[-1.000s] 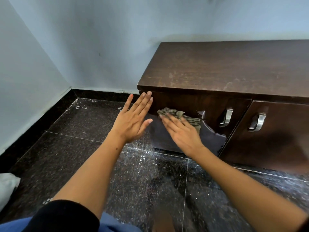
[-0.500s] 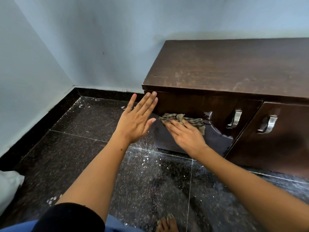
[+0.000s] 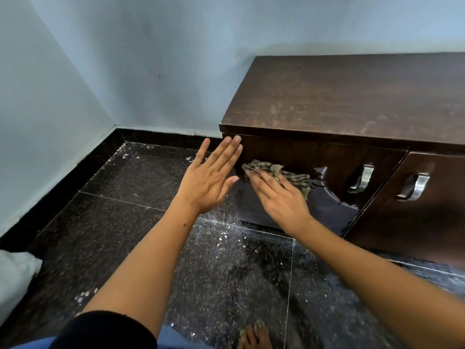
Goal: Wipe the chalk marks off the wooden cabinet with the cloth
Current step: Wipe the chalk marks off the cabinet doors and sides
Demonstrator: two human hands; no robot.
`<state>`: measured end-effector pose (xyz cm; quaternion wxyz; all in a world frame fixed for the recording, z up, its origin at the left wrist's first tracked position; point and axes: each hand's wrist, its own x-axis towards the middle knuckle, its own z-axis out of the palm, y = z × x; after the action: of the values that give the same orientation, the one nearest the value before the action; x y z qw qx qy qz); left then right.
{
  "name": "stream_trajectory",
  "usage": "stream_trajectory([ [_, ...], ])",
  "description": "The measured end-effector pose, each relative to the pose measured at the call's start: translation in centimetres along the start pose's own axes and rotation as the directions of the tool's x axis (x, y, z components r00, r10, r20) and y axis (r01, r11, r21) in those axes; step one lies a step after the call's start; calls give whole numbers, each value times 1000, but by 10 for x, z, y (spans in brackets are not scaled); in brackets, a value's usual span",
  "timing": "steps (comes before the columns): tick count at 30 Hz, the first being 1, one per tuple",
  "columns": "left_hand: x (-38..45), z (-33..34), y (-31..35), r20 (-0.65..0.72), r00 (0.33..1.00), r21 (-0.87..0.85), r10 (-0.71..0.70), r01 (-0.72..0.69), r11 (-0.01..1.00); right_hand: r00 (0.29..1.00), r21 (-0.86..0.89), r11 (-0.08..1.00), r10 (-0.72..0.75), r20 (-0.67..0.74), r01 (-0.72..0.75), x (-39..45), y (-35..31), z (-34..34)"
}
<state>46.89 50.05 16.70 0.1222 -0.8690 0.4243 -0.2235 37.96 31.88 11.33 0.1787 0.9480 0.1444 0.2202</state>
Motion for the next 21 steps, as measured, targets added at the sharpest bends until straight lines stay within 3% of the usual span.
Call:
stream_trajectory([
  [3,1,-1,1,-3,1000,-23,4,-4,1000,1000,-2,1000,2,26,-2,15,-8,-8],
  [7,0,-2,-2,-1,1000,-26,13,-13,1000,942,-3,990,-135,308,143,22,-14,-1],
  [9,0,-3,-2,-7,1000,-30,23,-23,999,969,-52,995,-70,236,85,15,-11,-1],
  [11,0,-2,-1,-21,1000,-37,15,-16,999,998,-17,1000,-22,62,23,14,-9,-3],
  [14,0,0,3,-34,999,-67,-5,3,998,999,13,999,-46,-19,46,22,-13,0],
  [16,-1,1,2,-33,999,-75,-3,0,997,993,-17,996,-85,87,87,33,-20,3],
  [18,0,3,0,-37,999,-73,2,-4,997,947,-1,989,-144,288,150,35,-29,10],
  [21,0,5,1,-45,999,-71,-3,0,997,945,-13,995,-90,316,99,21,-26,15],
])
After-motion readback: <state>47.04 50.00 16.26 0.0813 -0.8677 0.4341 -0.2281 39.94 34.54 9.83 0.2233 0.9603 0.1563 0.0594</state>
